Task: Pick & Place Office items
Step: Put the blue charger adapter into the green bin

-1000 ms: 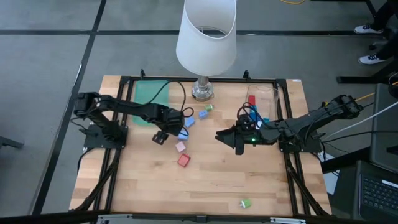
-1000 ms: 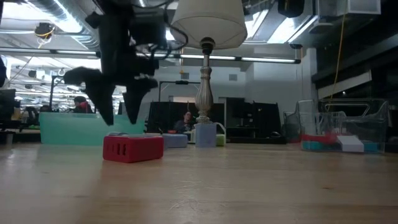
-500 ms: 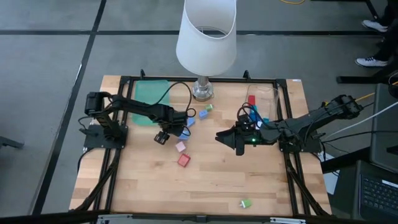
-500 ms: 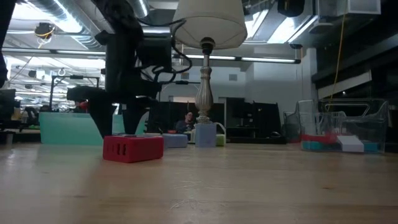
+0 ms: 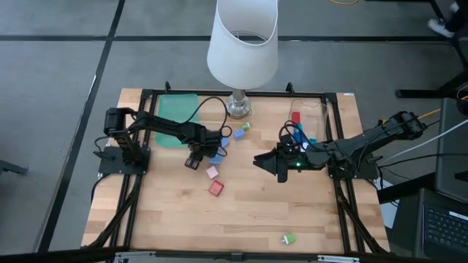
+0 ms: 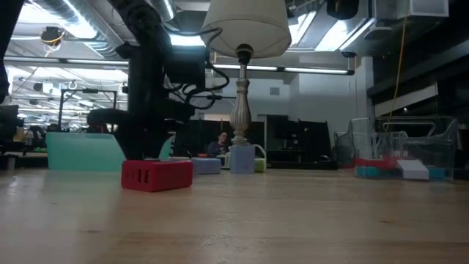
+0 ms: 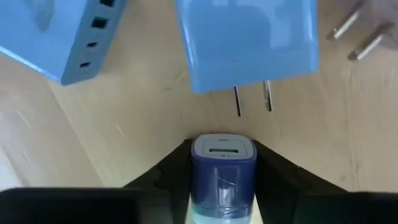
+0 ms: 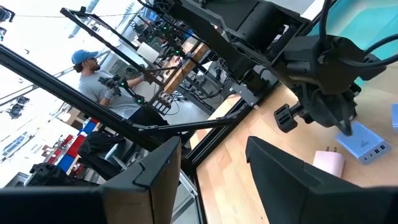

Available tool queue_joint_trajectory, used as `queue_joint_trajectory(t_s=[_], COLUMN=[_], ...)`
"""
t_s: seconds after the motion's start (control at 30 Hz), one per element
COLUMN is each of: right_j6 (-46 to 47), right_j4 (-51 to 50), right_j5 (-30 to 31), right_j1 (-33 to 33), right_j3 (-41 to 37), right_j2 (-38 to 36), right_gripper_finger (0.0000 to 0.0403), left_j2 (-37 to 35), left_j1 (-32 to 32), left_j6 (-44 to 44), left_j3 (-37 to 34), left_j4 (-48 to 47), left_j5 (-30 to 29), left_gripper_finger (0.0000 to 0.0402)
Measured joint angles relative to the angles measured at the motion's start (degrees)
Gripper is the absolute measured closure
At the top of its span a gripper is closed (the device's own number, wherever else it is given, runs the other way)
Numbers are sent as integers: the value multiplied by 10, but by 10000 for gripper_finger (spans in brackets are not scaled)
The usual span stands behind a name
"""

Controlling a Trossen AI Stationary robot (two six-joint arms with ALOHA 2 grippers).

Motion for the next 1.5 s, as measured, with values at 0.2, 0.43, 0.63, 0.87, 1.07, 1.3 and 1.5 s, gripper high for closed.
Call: queue_joint_trajectory(t_s=[0.2, 0.43, 0.63, 0.87, 1.07, 1.3, 1.5], right_j6=[-2, -18, -26, -32, -33, -33, -28], right_j4=[0, -2, -4, -3, -4, -4, -5], right_j5=[0, -14, -15, -16, -26, -26, -26], right_j1=[0, 0, 0, 0, 0, 0, 0], right_j3=[0, 0, 0, 0, 0, 0, 0], right_j2=[0, 0, 0, 0, 0, 0, 0], right_gripper_finger=[211, 211, 211, 211, 211, 211, 211], left_j2=[-3, -42, -148, -286, -404, -526, -595], left_j1=[-1, -14, -44, -93, -121, -100, -42], left_j6=[-114, -239, -345, -427, -502, -563, -573], left_j3=[3, 19, 19, 16, -57, -199, -278], left_j4=[-7, 44, 128, 163, 161, 183, 189], left_j5=[78, 185, 177, 33, -104, -161, -183], left_gripper_finger=[277, 277, 277, 277, 277, 277, 277])
